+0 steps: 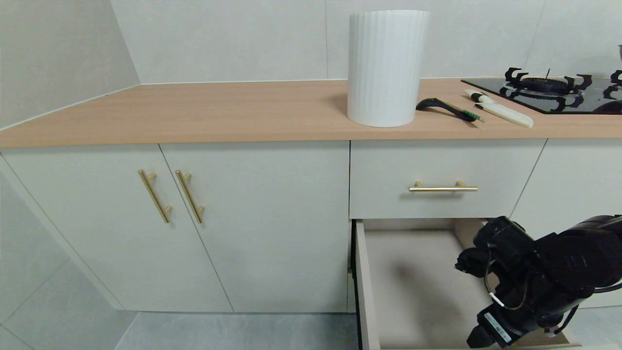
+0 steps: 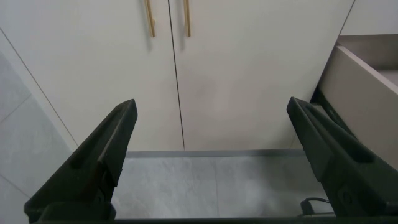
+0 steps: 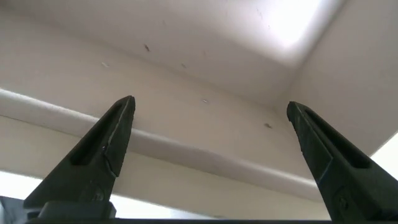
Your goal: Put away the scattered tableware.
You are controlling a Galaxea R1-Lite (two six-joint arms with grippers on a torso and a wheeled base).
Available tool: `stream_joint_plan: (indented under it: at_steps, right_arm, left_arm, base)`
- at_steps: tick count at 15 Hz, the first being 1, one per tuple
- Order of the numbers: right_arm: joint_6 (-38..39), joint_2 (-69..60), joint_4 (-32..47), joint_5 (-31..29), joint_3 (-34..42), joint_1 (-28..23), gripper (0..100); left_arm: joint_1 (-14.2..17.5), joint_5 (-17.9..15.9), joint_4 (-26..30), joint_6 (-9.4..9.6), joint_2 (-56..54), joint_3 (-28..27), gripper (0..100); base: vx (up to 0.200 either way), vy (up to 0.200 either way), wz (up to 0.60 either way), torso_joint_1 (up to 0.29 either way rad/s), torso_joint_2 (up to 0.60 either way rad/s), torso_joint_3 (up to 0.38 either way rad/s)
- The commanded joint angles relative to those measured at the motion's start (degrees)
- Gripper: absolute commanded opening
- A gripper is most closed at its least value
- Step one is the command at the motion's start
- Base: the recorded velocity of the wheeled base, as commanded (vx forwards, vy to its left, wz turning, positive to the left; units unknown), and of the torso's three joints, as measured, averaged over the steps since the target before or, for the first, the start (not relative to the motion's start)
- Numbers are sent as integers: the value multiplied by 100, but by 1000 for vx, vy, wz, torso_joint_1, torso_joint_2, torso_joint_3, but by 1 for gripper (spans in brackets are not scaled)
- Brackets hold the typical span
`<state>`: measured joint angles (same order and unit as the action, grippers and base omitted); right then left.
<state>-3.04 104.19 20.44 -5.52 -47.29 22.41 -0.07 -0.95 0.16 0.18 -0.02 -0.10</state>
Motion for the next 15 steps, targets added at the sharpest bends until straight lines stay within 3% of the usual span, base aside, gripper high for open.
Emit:
stream_joint_plan:
  at_steps: [1, 10, 15]
  right_arm:
    - [-39, -39, 109, -1, 0, 62, 100]
    - [-294, -39, 812, -72, -44, 150, 100]
    - [576, -549, 759, -116, -641, 124, 100]
  left_arm:
    - [-1, -2, 2, -1, 2, 1, 100]
    - [-1, 7, 2, -1, 2, 1, 100]
    - [-1, -2, 2, -1, 2, 1, 100]
  base:
    - [0, 0, 0, 0, 0, 0]
    - [0, 0, 0, 0, 0, 0]
    - [0, 0, 0, 0, 0, 0]
